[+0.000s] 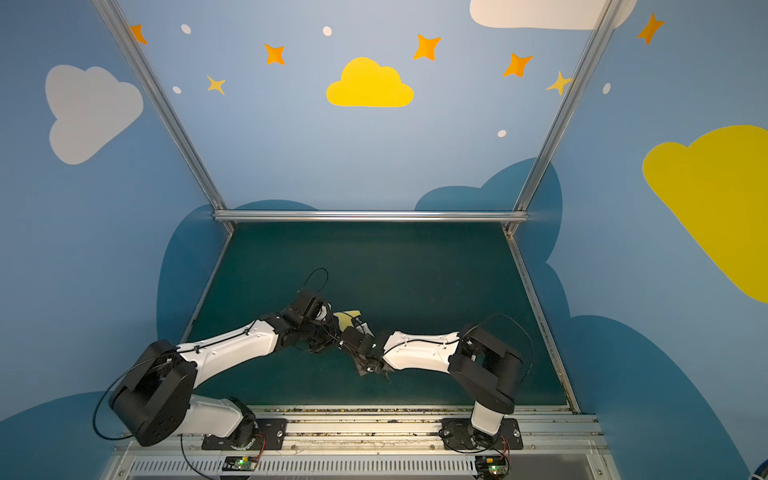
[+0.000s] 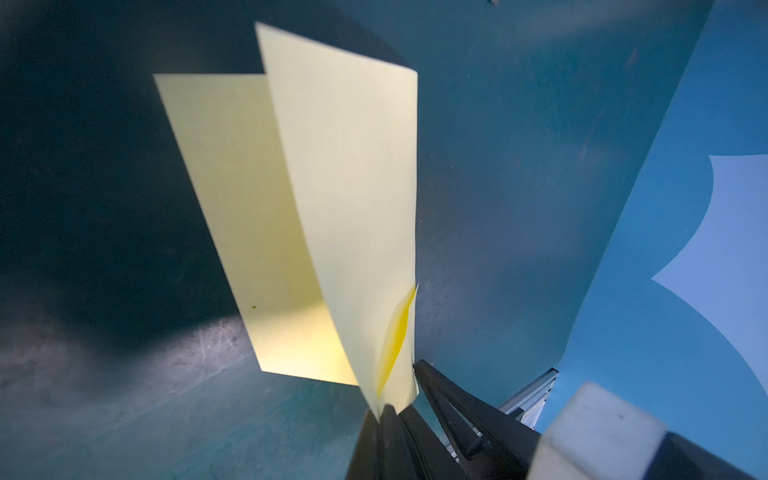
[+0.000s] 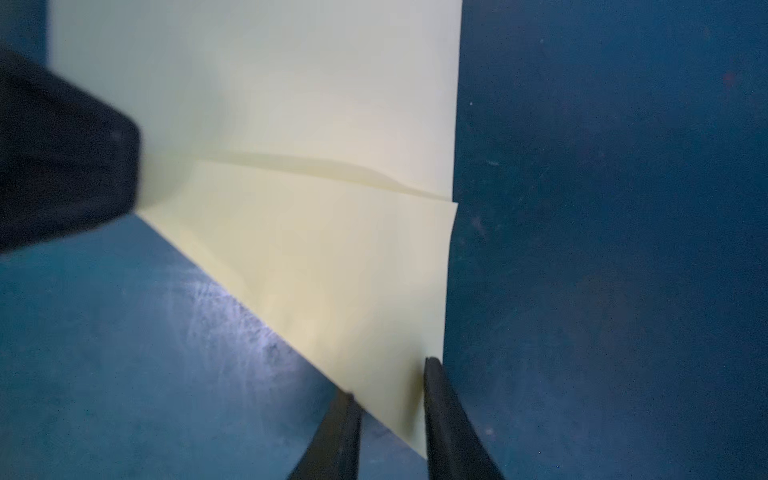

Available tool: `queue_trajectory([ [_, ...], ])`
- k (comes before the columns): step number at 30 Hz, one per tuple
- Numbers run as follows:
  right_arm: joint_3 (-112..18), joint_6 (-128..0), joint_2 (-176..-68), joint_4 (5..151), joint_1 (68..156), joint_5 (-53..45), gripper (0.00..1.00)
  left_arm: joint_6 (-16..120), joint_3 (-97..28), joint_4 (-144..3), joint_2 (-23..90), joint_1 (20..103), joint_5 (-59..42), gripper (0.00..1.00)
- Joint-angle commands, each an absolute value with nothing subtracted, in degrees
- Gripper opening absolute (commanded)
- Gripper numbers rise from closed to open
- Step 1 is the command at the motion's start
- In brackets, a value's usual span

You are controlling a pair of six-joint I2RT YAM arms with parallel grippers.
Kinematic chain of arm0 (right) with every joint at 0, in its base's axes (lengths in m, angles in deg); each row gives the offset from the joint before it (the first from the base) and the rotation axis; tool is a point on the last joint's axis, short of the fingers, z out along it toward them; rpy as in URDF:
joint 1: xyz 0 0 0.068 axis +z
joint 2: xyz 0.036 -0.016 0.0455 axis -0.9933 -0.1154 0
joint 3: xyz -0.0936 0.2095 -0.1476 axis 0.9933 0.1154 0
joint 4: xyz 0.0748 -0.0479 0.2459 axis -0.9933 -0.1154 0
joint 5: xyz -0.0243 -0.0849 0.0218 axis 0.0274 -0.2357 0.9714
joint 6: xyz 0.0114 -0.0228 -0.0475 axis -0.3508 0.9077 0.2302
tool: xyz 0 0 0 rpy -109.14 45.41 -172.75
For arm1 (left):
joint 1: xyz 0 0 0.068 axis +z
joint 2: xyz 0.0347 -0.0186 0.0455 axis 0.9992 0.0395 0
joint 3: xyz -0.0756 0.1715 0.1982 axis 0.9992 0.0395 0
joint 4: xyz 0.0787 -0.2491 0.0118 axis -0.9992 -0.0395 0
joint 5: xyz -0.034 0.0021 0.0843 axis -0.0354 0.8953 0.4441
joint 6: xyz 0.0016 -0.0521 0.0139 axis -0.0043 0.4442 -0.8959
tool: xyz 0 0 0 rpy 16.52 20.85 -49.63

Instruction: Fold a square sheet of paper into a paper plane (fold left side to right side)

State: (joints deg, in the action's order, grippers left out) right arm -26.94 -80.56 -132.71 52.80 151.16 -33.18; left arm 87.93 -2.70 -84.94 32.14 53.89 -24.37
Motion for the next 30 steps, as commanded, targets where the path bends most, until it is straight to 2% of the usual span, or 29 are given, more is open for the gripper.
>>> queue_trajectory([
  [1, -27.47, -80.24, -133.55, 51.4, 151.61, -34.15, 0.21, 86.82, -4.07, -85.62, 32.11, 54.17, -24.95, 0.04],
  [10, -27.49, -80.05, -134.01, 52.24, 151.39, -32.23, 0.0, 85.77, -5.19, -86.01, 32.62, 54.73, -25.83, 0.04],
  [11, -27.41, -80.03, -134.01, 52.53, 151.3, -31.79, 0.0, 85.32, -5.52, -86.43, 32.71, 54.99, -25.86, 0.05],
  [15, -26.51, -80.64, -133.83, 54.16, 150.66, -29.46, 0.0, 83.41, -7.0, -88.38, 32.5, 56.48, -26.15, 0.24],
  [17, -25.73, -81.03, -133.53, 55.11, 150.19, -28.24, 0.0, 82.41, -7.58, -89.48, 31.83, 57.42, -26.03, 0.3],
  [21, -23.17, -82.21, -132.62, 58.39, 148.61, -25.07, 0.0, 80.77, -8.3, -91.9, 29.91, 59.42, -25.26, 0.32],
  [30, -17.42, -85.24, -131.11, 66.57, 143.6, -13.78, 0.0, 79.58, -6.43, -92.7, 28.16, 61.11, -24.8, 0.28],
])
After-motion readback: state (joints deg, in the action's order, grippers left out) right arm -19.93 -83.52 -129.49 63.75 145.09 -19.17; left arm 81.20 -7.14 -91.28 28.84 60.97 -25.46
